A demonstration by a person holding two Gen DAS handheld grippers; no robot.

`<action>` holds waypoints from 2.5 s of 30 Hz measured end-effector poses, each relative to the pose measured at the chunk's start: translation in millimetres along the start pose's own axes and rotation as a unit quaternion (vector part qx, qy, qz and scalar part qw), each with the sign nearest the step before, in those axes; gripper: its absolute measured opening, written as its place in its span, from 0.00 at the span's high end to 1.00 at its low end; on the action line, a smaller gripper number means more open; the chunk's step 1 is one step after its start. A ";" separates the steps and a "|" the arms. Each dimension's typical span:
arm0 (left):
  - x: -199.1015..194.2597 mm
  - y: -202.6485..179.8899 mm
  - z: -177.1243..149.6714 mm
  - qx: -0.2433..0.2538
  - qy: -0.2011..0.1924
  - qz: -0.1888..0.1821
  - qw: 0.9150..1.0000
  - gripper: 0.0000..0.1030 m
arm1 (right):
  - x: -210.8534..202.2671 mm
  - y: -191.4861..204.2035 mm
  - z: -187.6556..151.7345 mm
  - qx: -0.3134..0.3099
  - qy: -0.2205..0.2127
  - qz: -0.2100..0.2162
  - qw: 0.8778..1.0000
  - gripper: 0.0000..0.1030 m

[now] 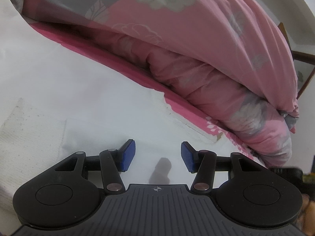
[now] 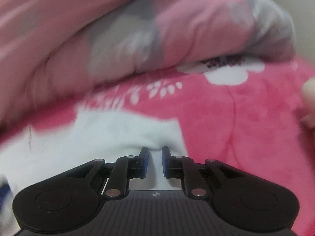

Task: Fold clothes

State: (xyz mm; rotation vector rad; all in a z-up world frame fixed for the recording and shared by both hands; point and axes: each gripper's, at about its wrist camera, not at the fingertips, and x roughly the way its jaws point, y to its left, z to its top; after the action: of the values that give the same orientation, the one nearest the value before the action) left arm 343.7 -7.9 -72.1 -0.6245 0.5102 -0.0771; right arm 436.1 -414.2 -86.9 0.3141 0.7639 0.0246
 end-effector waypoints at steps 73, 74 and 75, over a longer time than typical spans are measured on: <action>-326.5 238.9 108.0 0.041 -0.116 0.193 0.973 0.40 | -40.3 339.4 -160.6 -0.260 0.131 0.147 0.945 0.65; -326.0 238.2 105.9 0.041 -0.119 0.190 0.974 0.40 | -37.5 346.7 -164.5 -0.278 0.126 0.134 0.943 0.65; -325.6 237.5 103.8 0.040 -0.122 0.186 0.974 0.40 | -34.6 353.9 -168.4 -0.296 0.122 0.122 0.939 0.65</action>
State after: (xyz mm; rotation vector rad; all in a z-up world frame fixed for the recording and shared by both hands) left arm 89.4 312.7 3.8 -0.4428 0.3762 0.3293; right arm 328.2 -36.0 -75.5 -0.1771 0.9196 0.5278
